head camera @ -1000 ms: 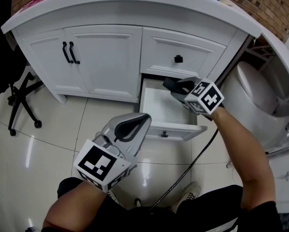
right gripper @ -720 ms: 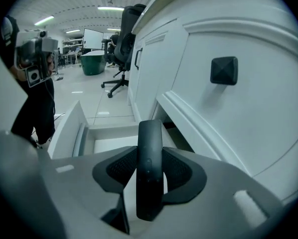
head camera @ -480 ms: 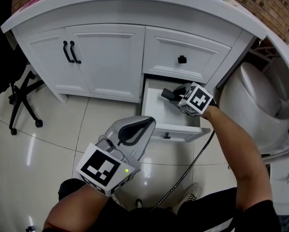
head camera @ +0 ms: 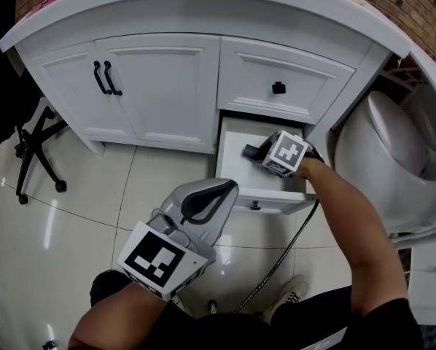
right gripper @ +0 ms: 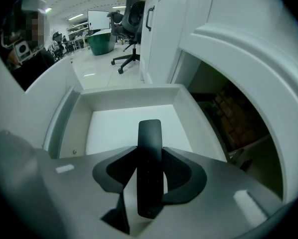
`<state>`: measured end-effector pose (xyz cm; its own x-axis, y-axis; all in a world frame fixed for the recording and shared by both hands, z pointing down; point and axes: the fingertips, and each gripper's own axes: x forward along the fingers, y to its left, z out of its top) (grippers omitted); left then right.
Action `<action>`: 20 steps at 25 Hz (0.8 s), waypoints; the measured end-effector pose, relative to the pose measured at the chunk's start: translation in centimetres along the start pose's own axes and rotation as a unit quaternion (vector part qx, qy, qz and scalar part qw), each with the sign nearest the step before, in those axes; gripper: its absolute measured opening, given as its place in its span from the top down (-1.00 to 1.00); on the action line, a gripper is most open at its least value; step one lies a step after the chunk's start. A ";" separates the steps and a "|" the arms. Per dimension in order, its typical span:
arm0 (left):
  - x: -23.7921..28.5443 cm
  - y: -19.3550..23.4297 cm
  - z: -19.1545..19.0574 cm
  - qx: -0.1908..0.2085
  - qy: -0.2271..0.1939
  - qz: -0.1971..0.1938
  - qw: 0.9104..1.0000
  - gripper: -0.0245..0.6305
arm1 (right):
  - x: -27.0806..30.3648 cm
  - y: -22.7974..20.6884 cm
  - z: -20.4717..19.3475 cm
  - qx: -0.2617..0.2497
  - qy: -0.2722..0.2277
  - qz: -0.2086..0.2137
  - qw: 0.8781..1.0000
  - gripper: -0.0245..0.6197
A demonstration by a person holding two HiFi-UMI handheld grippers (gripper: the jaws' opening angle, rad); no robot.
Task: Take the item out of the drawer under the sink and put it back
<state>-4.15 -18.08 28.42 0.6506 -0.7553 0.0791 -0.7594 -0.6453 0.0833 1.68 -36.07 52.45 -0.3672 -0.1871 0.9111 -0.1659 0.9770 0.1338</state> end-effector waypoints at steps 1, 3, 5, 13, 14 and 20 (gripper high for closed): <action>-0.1 0.1 -0.2 0.000 0.004 -0.001 1.000 0.91 | 0.2 -0.1 -0.3 0.002 0.007 0.001 1.000 0.41; -0.2 0.2 -0.4 0.000 0.010 0.001 1.000 0.91 | 0.6 0.0 -0.3 0.003 0.009 0.006 1.000 0.41; -0.3 0.2 -0.5 0.000 0.017 0.003 1.000 0.91 | 0.6 0.4 0.6 -0.004 -0.008 0.012 1.000 0.41; -0.5 0.3 0.2 -0.006 0.001 0.005 1.000 0.91 | 1.2 0.8 1.2 -0.011 -0.011 0.010 1.000 0.40; -0.6 0.4 0.1 -0.006 0.002 0.006 1.000 0.91 | 1.1 0.7 1.2 -0.009 -0.009 0.006 1.000 0.40; -1.0 0.2 0.4 -0.010 0.003 0.002 1.000 0.91 | -0.4 0.2 1.6 0.002 -0.014 -0.015 1.000 0.40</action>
<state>-5.00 -17.52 28.01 0.6478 -0.7569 0.0861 -0.7615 -0.6401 0.1021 0.34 -36.01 51.53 -0.3882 -0.2183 0.8954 -0.1807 0.9707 0.1583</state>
